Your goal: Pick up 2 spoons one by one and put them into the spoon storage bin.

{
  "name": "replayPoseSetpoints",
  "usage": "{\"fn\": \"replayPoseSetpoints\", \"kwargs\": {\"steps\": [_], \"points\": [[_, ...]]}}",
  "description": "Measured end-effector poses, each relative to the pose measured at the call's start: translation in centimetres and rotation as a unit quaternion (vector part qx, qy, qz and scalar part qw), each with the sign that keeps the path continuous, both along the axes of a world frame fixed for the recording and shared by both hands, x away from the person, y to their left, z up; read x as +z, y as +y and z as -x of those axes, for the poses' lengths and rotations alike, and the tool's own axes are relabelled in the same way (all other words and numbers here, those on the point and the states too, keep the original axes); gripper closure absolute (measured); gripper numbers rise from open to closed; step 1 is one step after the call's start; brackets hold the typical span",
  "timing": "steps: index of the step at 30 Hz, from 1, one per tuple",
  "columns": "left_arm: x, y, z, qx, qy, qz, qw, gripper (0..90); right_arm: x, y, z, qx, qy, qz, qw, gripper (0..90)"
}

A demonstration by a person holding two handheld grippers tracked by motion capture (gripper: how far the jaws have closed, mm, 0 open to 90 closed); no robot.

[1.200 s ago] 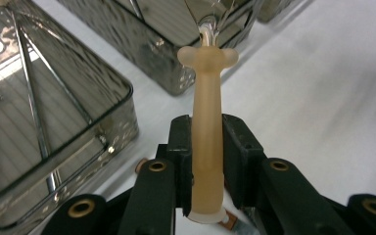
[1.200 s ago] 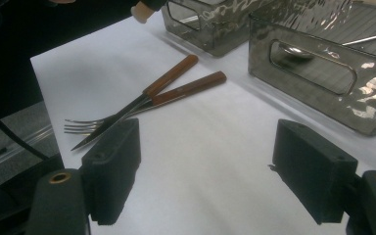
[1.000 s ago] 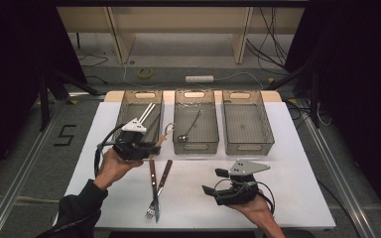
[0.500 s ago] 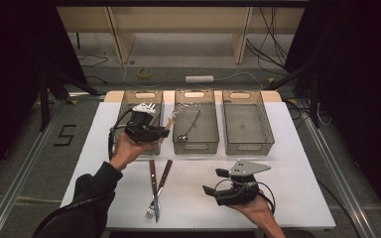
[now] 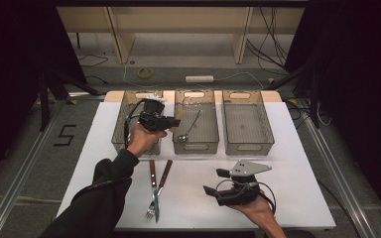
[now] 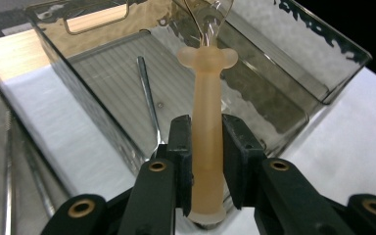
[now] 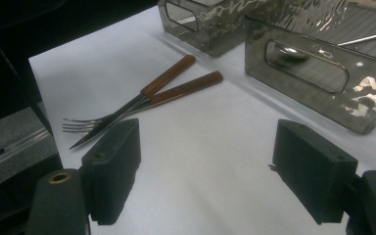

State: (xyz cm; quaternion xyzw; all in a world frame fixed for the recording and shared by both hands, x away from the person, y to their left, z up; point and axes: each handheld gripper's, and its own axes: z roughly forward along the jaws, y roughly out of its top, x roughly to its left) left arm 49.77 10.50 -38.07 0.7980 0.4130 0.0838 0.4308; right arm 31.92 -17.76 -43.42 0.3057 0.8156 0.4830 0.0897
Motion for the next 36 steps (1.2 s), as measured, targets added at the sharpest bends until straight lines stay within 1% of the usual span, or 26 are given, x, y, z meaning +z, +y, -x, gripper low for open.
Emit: {"fn": "replayPoseSetpoints", "kwargs": {"steps": [5,9,11,14,18,20,24,25,26,31,35,36], "points": [[-0.4,-0.9,-1.0,0.006,0.005,-0.006,0.9999,74.6,0.0,-0.2,0.0,-0.001,0.001,-0.002,1.0000,27.1],[-1.0,-1.5,-1.7,0.011,0.016,-0.005,0.9998,74.6,0.0,-0.3,-0.1,-0.002,0.000,-0.002,1.0000,27.1],[-1.4,-1.9,-2.0,0.013,0.021,-0.007,0.9997,74.6,0.0,-0.2,-0.1,-0.003,0.001,-0.003,1.0000,27.1],[-1.8,-2.5,-2.3,0.013,0.025,-0.017,0.9994,74.5,0.0,-0.1,0.0,-0.001,0.001,-0.003,1.0000,27.1],[-2.1,-2.7,-2.7,0.019,0.031,-0.021,0.9991,74.4,0.0,-0.1,0.0,0.000,0.002,-0.002,1.0000,27.1],[-2.3,-2.6,-2.8,0.024,0.035,-0.020,0.9989,74.3,-0.1,-0.2,0.0,-0.001,0.002,-0.002,1.0000,27.1],[-2.7,-2.7,-3.0,0.026,0.042,-0.022,0.9986,74.2,-0.1,-0.2,0.0,0.000,0.003,-0.001,1.0000,27.1],[-2.7,-2.7,-3.0,0.024,0.043,-0.026,0.9985,74.2,-0.1,-0.2,0.0,0.000,0.003,-0.002,1.0000,27.1],[-2.8,-2.9,-3.0,0.024,0.045,-0.024,0.9984,74.2,-0.1,-0.2,0.0,0.000,0.003,-0.002,1.0000,27.1],[-3.1,-3.4,-3.1,0.017,0.052,-0.040,0.9977,74.1,-0.1,-0.1,0.0,0.002,0.004,0.001,1.0000,27.1],[-3.4,-3.7,-3.1,0.018,0.056,-0.043,0.9973,73.9,-0.1,-0.2,0.0,0.000,0.005,-0.001,1.0000,27.1],[-3.5,-3.8,-3.1,0.017,0.059,-0.048,0.9970,73.9,-0.1,-0.2,0.0,0.000,0.005,-0.002,1.0000,27.1]]}}
